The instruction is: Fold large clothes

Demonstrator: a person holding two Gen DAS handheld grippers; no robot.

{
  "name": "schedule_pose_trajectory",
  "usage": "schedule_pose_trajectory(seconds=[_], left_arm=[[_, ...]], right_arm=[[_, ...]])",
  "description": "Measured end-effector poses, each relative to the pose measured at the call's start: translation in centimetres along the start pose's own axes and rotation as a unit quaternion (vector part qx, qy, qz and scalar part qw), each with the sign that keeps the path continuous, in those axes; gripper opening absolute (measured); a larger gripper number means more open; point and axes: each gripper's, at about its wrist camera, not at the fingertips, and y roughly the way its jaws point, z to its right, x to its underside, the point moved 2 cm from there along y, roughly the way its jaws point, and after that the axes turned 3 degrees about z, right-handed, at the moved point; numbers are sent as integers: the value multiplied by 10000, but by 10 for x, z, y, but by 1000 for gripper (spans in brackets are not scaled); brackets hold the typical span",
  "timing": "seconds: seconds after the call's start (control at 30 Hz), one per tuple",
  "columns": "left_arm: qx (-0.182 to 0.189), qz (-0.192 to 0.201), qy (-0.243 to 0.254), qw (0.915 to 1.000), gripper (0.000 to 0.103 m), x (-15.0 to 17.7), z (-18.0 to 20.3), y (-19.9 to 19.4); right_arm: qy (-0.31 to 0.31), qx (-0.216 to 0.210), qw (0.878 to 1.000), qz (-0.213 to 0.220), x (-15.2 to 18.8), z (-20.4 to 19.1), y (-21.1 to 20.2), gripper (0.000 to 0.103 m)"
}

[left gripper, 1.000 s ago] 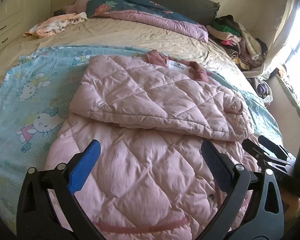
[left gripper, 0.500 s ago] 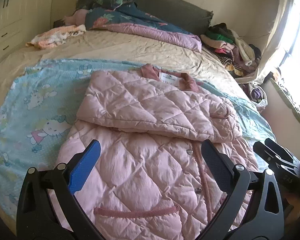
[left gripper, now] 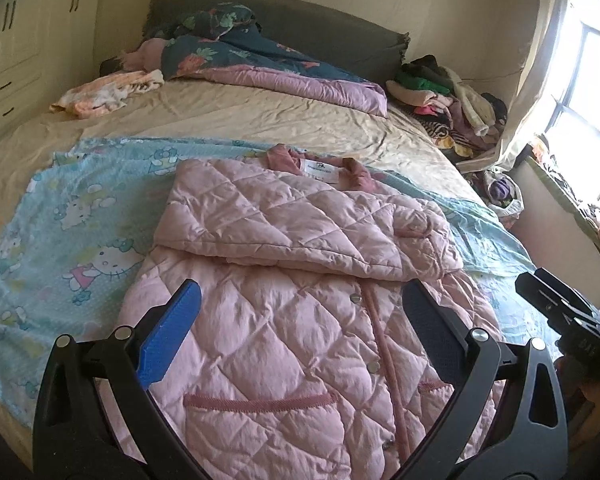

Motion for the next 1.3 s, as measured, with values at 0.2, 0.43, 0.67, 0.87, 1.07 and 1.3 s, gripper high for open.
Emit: schedule_pose_trajectory(seconds=[0.2,0.43,0.67,0.87,1.07,1.3], left_arm=[[-7,39,98,9999,95,11,4,-7],[-35,-6,144,9999,95,27,5,-8],[-74,-77,197,9997,95,43,3,-8],[-83,-133,241,9996,95,58,3,-9],[-119,-210,297,9993,95,72,3,-9],[-156,-229,316,9991,95,84,-2,-12]], right_arm=[[-43,-20,10000,79,5,0,-14,99],[-156,19,9998,130,14,-5,-23,99],[-241,93,9996,114,25,-8,-26,99],[-202,115,9997,58,36,-2,-28,99],[-229,186,9996,-21,49,3,-31,99],[-268,237,9993,-97,66,9,-34,99]])
